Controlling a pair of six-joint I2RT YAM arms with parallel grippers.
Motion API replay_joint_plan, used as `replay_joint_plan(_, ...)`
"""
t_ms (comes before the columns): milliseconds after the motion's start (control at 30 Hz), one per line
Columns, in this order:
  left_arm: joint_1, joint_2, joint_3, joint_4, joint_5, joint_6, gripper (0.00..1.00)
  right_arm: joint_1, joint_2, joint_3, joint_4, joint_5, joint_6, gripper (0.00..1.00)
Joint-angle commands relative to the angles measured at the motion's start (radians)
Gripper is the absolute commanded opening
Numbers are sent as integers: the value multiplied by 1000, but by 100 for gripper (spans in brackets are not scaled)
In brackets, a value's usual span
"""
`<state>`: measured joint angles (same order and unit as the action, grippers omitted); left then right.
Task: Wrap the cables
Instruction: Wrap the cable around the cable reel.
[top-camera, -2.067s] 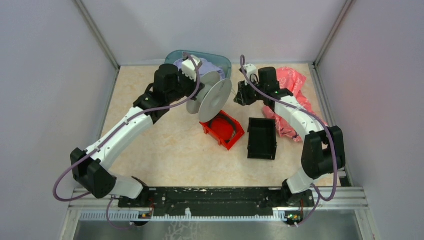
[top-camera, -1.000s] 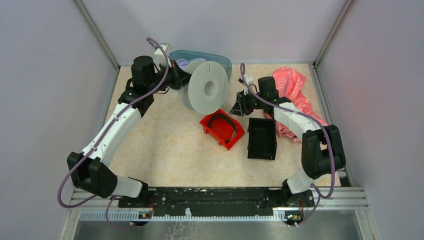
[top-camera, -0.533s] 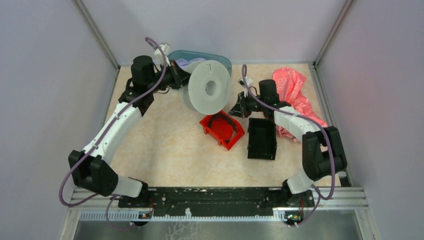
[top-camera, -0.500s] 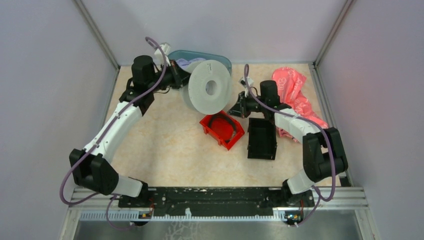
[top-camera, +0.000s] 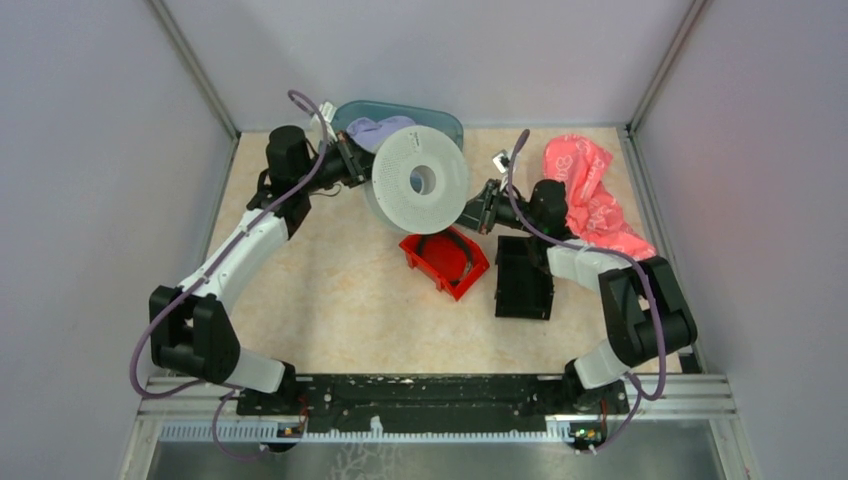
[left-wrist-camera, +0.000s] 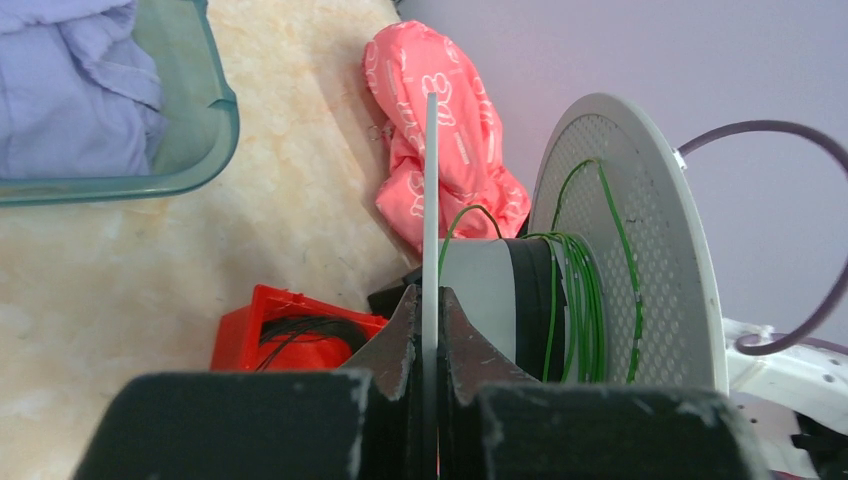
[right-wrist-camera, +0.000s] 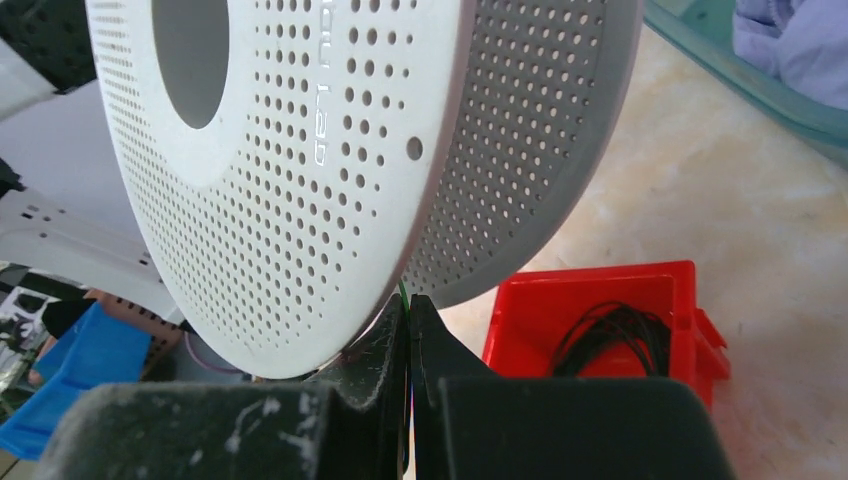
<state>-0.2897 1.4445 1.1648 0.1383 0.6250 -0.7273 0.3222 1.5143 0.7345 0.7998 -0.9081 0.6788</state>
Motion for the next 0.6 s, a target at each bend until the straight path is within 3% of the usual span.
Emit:
replay_joint_plan(0,0,5,-20,184,83,-108,0,28,10,-16,335,18,130,0)
replay_joint_plan(133,2,8,-51,252,111,-169,0,39,32,-51,464,48,190,0)
replay_joint_plan(300,18,4,-57,278,122,-204,0,42,13,-72,415,46,146,0)
replay_joint_plan(567,47,-8,-35,234,111,-161,0,12,-84,-77,159,28,-33,27)
